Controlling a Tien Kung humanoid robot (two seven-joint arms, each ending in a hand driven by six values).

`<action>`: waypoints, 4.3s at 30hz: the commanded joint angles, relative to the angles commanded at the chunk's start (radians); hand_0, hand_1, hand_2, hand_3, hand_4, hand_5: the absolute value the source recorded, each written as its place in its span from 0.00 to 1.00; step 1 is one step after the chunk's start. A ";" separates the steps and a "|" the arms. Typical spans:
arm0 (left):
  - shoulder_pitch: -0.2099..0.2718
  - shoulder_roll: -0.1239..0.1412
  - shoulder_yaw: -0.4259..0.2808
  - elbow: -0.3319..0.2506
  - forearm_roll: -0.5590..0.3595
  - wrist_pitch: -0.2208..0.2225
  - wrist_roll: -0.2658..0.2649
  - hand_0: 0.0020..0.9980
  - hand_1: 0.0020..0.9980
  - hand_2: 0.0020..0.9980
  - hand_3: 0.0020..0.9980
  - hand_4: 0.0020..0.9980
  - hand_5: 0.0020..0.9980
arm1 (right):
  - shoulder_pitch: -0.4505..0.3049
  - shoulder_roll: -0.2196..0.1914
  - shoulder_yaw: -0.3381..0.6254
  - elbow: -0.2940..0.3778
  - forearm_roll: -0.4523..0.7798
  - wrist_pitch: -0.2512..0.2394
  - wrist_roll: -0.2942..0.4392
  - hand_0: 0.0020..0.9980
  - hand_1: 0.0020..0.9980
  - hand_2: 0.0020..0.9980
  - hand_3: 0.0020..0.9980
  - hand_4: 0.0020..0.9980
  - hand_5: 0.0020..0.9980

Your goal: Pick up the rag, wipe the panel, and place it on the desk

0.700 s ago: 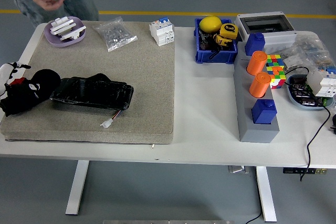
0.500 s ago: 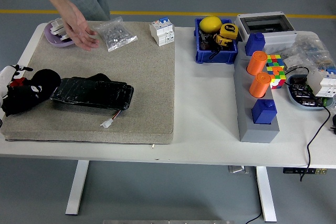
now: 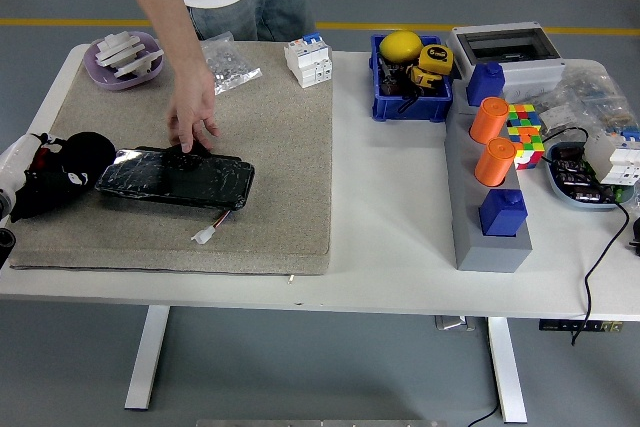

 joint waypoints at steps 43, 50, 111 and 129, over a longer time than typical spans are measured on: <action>0.094 0.014 -0.072 -0.236 0.243 0.055 0.102 0.27 0.21 0.67 0.57 0.08 0.00 | -0.002 0.000 -0.013 -0.014 0.022 0.000 0.003 0.75 0.57 0.67 0.64 1.00 0.62; 0.116 -0.009 -0.037 -0.291 0.266 0.040 0.129 0.27 0.21 0.67 0.57 0.09 0.00 | 0.000 -0.001 -0.030 -0.017 0.036 0.000 0.005 0.75 0.57 0.67 0.64 1.00 0.62; 0.062 -0.086 0.315 -0.497 0.308 0.063 0.238 0.26 0.21 0.64 0.55 0.09 0.00 | 0.010 -0.013 -0.038 -0.016 0.037 0.002 0.006 0.74 0.57 0.67 0.64 1.00 0.62; 0.033 -0.123 0.401 -0.525 0.299 0.055 0.255 0.26 0.21 0.63 0.55 0.11 0.00 | 0.011 -0.015 -0.040 -0.016 0.038 0.004 0.004 0.74 0.57 0.67 0.64 1.00 0.62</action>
